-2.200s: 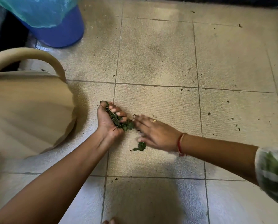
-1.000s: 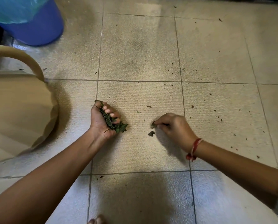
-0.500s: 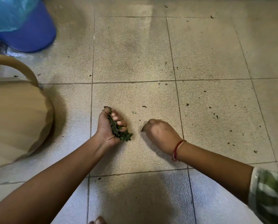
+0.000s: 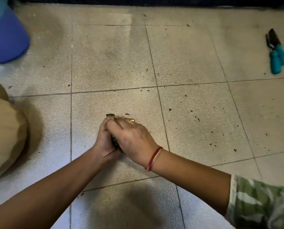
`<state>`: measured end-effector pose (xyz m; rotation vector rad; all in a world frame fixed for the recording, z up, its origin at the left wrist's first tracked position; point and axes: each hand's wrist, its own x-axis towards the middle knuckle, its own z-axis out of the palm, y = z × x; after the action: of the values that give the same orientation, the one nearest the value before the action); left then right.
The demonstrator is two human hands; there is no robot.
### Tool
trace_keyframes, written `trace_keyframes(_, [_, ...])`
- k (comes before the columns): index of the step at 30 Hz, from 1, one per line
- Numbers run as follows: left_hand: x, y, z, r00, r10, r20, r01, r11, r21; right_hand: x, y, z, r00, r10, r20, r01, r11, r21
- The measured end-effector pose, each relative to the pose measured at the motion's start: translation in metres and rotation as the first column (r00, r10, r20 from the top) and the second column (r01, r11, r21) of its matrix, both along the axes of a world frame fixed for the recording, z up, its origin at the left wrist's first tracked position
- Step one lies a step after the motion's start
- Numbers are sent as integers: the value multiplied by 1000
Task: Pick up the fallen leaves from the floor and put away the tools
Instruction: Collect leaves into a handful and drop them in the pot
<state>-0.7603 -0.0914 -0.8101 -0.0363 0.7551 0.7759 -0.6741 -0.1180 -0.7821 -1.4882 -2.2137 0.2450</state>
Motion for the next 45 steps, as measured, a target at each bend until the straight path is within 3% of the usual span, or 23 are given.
trace_keyframes(4, [0, 4, 7, 996, -58, -70, 54, 997, -57, 3, -1, -5, 1000, -11, 17, 8, 989, 146])
trace_keyframes(7, [1, 8, 8, 993, -25, -115, 19, 999, -51, 10, -6, -7, 997, 59, 53, -65, 991, 120])
trace_keyframes(9, [-1, 13, 5, 987, -34, -154, 24, 998, -60, 12, -16, -12, 972, 111, 209, -118, 993, 22])
trace_keyframes(12, [0, 18, -1, 956, -135, -261, 119, 990, -75, 15, -33, -21, 877, 93, 471, -53, 994, -97])
trace_keyframes(15, [9, 19, -9, 933, -140, -331, 121, 990, -78, 19, -36, -24, 818, 84, 570, 3, 989, -149])
trace_keyframes(17, [12, 17, -15, 914, -169, -368, 149, 985, -81, 28, -34, -17, 863, 103, 494, -42, 990, -133])
trace_keyframes(19, [11, 18, -21, 895, -220, -389, 197, 976, -98, 45, -28, -8, 968, 92, 231, -69, 992, -107])
trace_keyframes(21, [6, 22, -24, 915, -202, -349, 172, 978, -115, 72, -19, -10, 997, -65, -32, 60, 987, -151])
trace_keyframes(22, [4, 25, -24, 928, -174, -329, 141, 982, -122, 88, -12, -17, 981, -178, -72, 161, 967, -200])
trace_keyframes(24, [3, 28, -18, 947, -152, -283, 124, 986, -114, 119, 2, -35, 942, -319, 99, 334, 902, -274])
trace_keyframes(27, [11, 26, -11, 953, -169, -252, 152, 985, -87, 145, 12, -56, 904, -245, 352, 372, 854, -362])
trace_keyframes(35, [19, 33, -2, 935, -231, -270, 227, 973, -46, 147, 15, -37, 870, -221, 440, 378, 872, -310])
trace_keyframes(37, [29, 43, 7, 887, -313, -339, 322, 946, -29, 149, 19, -37, 879, -251, 406, 406, 841, -358])
trace_keyframes(39, [46, 58, 18, 830, -396, -392, 427, 904, -10, 164, 15, -37, 874, -393, 285, 480, 790, -383])
trace_keyframes(42, [86, 71, 36, 780, -474, -409, 536, 843, 45, 218, -25, -21, 707, -704, 69, 681, 651, -336])
trace_keyframes(45, [129, 64, 36, 770, -512, -381, 574, 817, 60, 280, -93, -11, 464, -884, 63, 841, 417, -344])
